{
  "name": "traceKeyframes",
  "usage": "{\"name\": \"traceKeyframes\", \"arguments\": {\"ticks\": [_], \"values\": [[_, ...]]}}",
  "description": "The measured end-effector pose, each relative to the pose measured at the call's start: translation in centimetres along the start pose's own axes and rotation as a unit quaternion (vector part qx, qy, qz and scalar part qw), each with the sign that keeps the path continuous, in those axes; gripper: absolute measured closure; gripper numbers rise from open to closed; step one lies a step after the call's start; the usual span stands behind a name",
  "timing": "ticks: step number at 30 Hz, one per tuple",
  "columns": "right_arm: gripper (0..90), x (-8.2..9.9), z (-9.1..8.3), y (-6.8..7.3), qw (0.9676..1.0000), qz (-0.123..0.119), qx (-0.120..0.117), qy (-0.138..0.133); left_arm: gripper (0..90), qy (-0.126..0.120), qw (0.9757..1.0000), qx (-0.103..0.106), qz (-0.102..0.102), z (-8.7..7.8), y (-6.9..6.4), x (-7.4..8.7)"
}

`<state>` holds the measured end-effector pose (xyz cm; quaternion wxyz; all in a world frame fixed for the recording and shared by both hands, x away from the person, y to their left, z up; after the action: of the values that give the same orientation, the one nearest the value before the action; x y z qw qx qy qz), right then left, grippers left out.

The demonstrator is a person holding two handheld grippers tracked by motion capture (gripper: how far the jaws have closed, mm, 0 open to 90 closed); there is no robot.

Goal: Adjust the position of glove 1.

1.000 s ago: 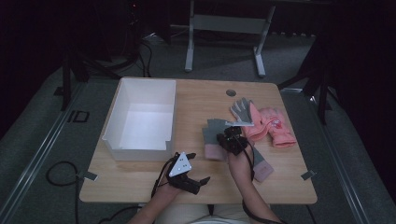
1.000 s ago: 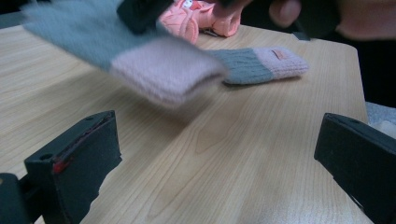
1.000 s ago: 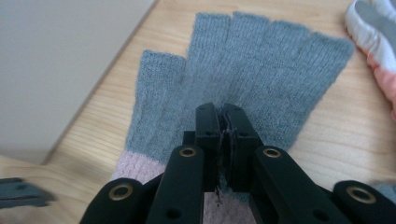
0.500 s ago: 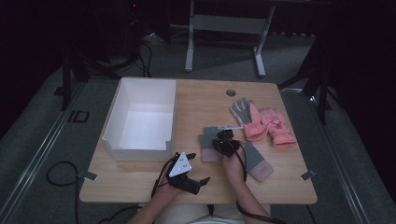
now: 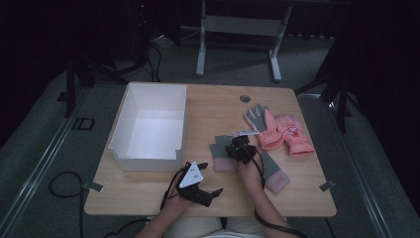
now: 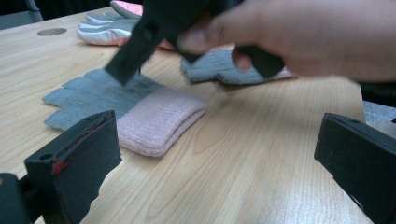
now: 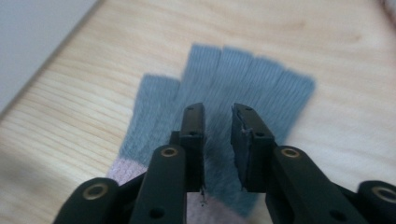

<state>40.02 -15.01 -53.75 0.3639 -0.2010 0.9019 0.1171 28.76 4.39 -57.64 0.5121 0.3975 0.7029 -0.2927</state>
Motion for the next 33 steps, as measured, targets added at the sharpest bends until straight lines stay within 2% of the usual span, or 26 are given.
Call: {"name": "traceKeyframes", "arguments": {"ticks": [2,3,5,7,8,9,13,17,20,24,26,29,33], "values": [[69.3,-0.4,-0.9,-0.6,0.9999,-0.014,-0.008,-0.006,0.0,0.0,1.0,-0.001,0.001,0.0,0.0,0.0],[67.2,-0.5,-1.7,-1.1,0.9993,-0.027,-0.024,-0.012,0.0,0.0,1.0,-0.001,0.0,0.0,0.0,0.0],[66.8,-0.6,-2.1,-1.4,0.999,-0.035,-0.025,-0.012,0.0,0.0,1.0,0.0,-0.001,0.0,0.0,0.0],[66.4,-0.6,-3.9,-2.5,0.996,-0.068,-0.054,-0.019,0.0,0.0,1.0,-0.002,0.0,0.0,0.0,0.0],[66.4,-0.5,-5.0,-3.4,0.9943,-0.09,-0.054,-0.018,0.0,0.001,1.0,-0.002,0.0,0.0,0.0,0.0],[66.4,-0.5,-5.0,-3.4,0.9943,-0.09,-0.054,-0.018,0.0,0.0,1.0,-0.002,0.0,0.0,0.0,0.0],[64.9,0.0,-7.3,-5.6,0.9906,-0.113,-0.074,-0.023,0.0,0.001,1.0,-0.003,0.0,0.1,0.0,0.0],[65.5,0.8,-8.3,-6.8,0.9883,-0.129,-0.078,-0.023,0.0,0.0,1.0,-0.004,0.0,0.0,0.0,0.0],[65.2,2.2,-8.7,-7.7,0.9859,-0.148,-0.076,-0.011,0.0,0.0,1.0,-0.004,0.001,0.0,0.0,0.0],[64.6,4.1,-8.7,-9.2,0.9849,-0.154,-0.078,0.008,0.0,0.0,1.0,-0.003,0.004,0.0,-0.1,0.0],[64.1,4.9,-8.5,-9.8,0.9844,-0.156,-0.08,0.018,0.0,0.0,1.0,-0.003,0.001,0.0,-0.1,0.0],[63.9,5.9,-7.8,-10.5,0.9819,-0.169,-0.076,0.038,0.0,0.0,1.0,-0.003,0.001,0.0,-0.1,0.0],[62.9,6.5,-7.2,-10.9,0.9792,-0.18,-0.077,0.052,0.0,-0.001,1.0,-0.003,0.0,0.0,0.0,0.0]]}}
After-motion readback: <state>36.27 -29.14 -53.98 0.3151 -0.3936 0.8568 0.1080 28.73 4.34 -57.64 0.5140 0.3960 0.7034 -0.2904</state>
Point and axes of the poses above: each handheld gripper's, and its own axes: z roughly forward along the jaws, x roughly out of its underside, y roughly to its left, the point moved 1 cm from there along z, roughly forward along the jaws, and after that the axes turned 1 degree about -y, right-handed, at the moved point
